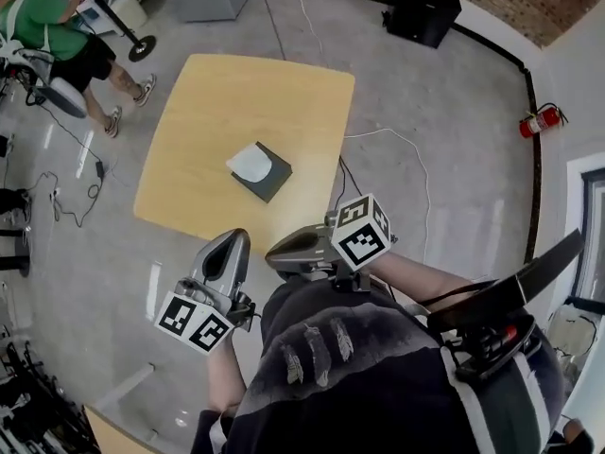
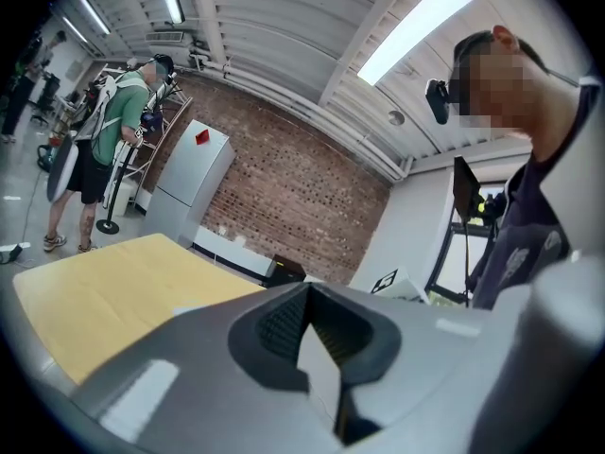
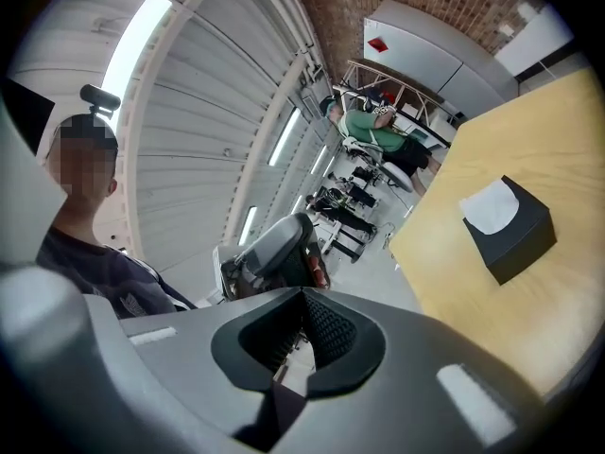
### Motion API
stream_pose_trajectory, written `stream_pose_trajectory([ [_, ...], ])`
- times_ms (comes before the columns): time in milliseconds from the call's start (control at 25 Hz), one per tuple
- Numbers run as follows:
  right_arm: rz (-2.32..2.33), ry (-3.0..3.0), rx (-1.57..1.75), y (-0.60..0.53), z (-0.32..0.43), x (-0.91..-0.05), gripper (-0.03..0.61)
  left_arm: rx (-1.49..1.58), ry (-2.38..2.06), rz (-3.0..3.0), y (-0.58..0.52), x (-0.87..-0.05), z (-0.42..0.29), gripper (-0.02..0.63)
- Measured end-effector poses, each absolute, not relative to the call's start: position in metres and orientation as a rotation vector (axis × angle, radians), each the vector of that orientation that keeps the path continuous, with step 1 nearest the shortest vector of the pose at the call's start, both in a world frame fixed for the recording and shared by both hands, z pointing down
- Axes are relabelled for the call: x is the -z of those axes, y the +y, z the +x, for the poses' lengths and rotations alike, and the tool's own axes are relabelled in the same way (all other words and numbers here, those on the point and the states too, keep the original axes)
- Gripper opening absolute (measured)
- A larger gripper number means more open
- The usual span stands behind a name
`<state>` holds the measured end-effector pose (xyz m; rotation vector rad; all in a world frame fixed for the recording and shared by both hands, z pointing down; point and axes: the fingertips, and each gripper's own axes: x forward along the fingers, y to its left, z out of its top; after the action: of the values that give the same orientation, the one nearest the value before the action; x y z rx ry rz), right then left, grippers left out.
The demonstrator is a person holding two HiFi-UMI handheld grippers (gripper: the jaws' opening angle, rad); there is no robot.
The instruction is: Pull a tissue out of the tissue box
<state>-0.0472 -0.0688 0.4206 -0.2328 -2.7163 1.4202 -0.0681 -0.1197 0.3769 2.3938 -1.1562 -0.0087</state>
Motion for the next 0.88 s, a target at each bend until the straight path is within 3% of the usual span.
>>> stream_pose_trajectory([
  [400, -0.103, -2.738, -1.47, -0.079, -0.036, -0.427, -0.002, -0.13, -1.162, 2.464, -0.142, -0.392, -0.065, 0.002],
  [880, 0.135, -2.693, -1.504, -0.101, -0.101, -0.429, -0.003, -0.166, -1.079, 2.52, -0.172, -0.399, -0.14, 0.002],
])
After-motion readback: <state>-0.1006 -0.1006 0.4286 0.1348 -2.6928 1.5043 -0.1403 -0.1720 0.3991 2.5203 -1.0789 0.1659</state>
